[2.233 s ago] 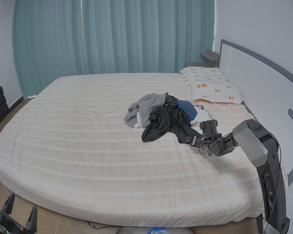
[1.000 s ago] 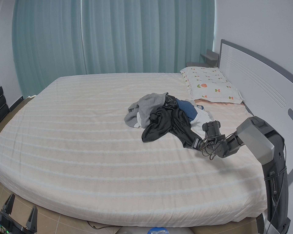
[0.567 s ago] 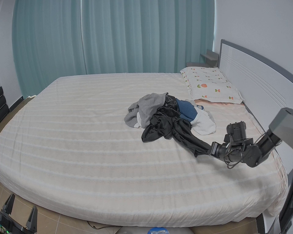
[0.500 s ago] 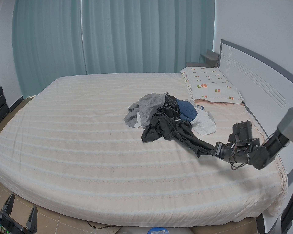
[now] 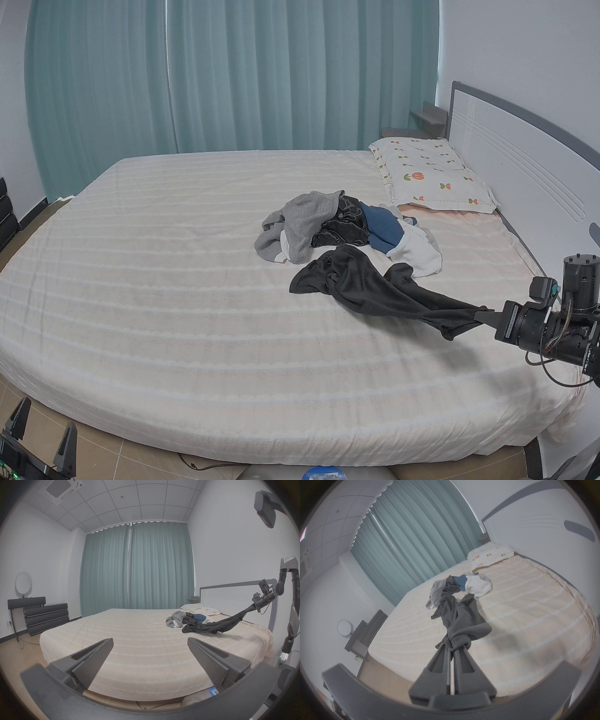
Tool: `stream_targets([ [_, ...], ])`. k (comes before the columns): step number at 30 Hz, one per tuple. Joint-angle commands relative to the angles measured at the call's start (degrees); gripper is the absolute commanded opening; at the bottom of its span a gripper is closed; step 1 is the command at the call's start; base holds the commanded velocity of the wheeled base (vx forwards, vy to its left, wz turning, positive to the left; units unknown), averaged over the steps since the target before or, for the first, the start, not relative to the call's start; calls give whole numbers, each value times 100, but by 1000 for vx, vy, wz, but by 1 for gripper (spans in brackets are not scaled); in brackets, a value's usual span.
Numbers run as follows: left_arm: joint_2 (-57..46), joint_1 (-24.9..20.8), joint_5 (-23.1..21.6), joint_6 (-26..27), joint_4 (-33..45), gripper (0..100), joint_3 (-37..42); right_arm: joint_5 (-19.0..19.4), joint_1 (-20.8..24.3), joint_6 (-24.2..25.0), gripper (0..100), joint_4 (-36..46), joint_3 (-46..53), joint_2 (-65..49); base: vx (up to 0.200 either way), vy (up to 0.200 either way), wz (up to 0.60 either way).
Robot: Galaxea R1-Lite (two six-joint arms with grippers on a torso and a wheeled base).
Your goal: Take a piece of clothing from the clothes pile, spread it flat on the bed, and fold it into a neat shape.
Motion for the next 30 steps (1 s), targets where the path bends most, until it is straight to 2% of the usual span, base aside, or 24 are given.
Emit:
stream_targets([
  [1,-93,-1,-15,-1,-11,100,92,10,12,-24,0,12,50,-405,0,0,0],
  [19,-93,8,108,-45,-46,100,92,1,56,-15,0,12,32,-660,0,0,0],
  [21,-5,-1,152,-282,-416,100,-479,1,47,-15,0,12,23,-660,0,0,0],
  [22,426,-1,266,-695,-653,100,-1305,-7,47,-15,0,12,23,-660,0,0,0],
  [23,821,-1,345,-897,-670,100,-1674,-7,47,-15,0,12,23,-651,0,0,0],
  [24,883,-1,363,-932,-662,100,-1718,-7,47,-15,0,12,15,-651,0,0,0],
  [25,1665,61,442,-809,-512,100,-1982,1,56,-15,0,-14,6,-643,0,0,0],
  [28,2043,-62,398,-115,-416,100,-1920,1,91,-15,0,-41,-3,-643,0,0,0],
  [30,2272,-273,337,-71,-459,100,-1780,1,82,-15,0,-41,-3,-643,0,0,0],
])
